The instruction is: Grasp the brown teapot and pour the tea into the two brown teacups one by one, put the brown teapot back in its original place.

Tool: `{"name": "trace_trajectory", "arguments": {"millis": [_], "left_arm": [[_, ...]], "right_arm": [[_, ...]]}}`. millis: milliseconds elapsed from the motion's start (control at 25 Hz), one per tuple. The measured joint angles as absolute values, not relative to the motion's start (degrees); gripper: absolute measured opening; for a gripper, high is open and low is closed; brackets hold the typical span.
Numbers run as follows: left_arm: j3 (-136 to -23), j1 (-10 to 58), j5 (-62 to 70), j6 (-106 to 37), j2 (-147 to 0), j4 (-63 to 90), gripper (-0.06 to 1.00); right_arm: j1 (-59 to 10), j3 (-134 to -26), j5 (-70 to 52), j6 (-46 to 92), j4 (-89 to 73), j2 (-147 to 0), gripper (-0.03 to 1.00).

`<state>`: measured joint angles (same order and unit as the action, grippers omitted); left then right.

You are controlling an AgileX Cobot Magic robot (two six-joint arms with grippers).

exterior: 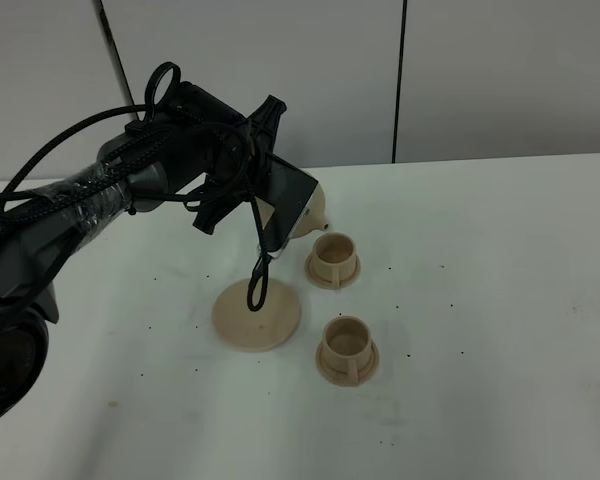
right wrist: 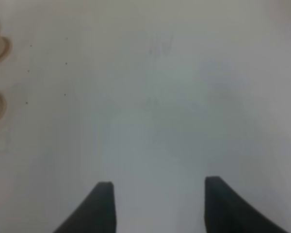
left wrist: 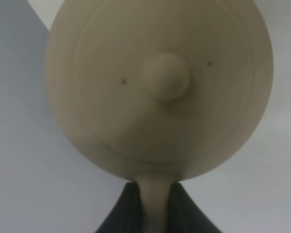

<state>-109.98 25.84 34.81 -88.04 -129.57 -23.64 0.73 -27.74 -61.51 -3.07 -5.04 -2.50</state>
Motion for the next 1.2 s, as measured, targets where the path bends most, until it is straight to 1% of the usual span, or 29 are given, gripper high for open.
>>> {"name": "trace_trajectory", "arguments": {"millis": [520,1200], "left_arm": [[-109.98,26.41,32.16,-89.09,-129.57,-27.93,0.17],[-109.98,27.24,31.39,-93.35,-129.57,-28.10,0.17]], "right_arm": [[0.73,-27.74,-61.51,-3.07,-5.04,-2.50,0.41],[0.73,-27.74,-61.51,-3.07,-5.04,-2.50,0.41]]}}
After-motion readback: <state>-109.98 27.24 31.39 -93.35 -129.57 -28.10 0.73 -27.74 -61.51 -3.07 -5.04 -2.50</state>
